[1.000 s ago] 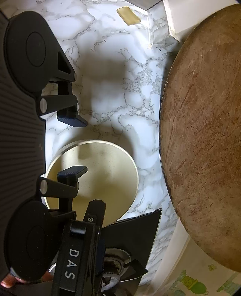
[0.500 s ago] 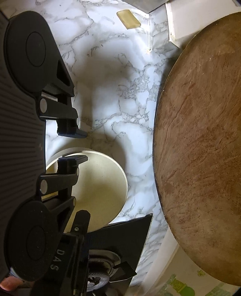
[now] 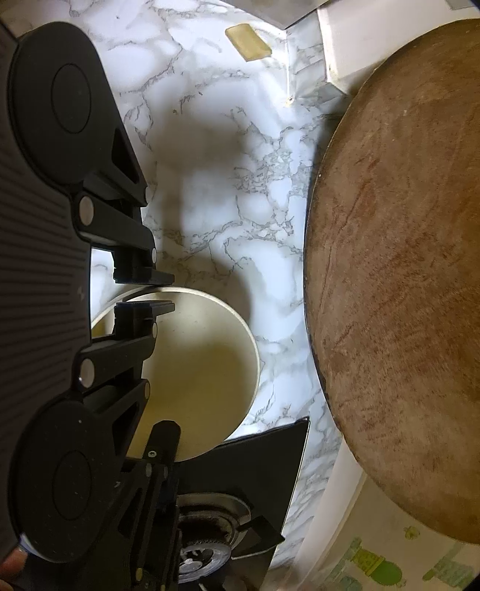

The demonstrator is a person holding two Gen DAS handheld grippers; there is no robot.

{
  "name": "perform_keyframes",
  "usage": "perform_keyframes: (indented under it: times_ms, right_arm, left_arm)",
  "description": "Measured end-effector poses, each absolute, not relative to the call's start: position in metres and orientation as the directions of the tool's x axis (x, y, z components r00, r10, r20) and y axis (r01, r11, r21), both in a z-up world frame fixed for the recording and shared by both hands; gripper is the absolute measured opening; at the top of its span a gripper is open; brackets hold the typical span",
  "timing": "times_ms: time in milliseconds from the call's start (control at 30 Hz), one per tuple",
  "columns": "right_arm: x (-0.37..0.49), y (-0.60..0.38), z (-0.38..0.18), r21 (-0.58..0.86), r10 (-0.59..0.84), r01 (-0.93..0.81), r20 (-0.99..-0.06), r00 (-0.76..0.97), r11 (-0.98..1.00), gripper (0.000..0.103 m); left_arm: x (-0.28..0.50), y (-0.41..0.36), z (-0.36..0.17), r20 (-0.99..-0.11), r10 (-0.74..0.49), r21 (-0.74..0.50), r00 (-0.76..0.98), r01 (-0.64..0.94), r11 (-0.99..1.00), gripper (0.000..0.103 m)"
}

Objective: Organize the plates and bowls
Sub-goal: 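Close both grippers on the cream bowl rim, then lift the cream bowl with both grippers and carry it over the steel bowl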

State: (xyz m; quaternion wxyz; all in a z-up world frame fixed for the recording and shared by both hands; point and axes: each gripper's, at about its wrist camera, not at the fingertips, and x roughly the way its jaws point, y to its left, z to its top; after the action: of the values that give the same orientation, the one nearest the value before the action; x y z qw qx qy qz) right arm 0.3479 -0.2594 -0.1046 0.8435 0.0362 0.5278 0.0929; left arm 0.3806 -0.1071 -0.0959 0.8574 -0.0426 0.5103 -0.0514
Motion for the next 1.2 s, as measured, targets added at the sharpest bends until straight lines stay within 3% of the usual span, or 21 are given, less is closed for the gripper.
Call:
perform_keyframes:
  times_ms: [733, 1200]
  right_arm:
    - [0.262, -0.228, -0.009, 0.160, 0.226, -0.172, -0.839, 0.495, 0.972, 0.011]
    - [0.186, -0.181, 0.008, 0.176, 0.266, -0.229, -0.844, 0.466, 0.957, 0.011]
  left_arm:
    - [0.270, -0.067, -0.005, -0.847, -0.133, -0.109, 0.515, 0.077, 0.991, 0.007]
    - [0.195, -0.018, -0.001, -0.868, -0.120, -0.104, 0.483, 0.059, 0.993, 0.007]
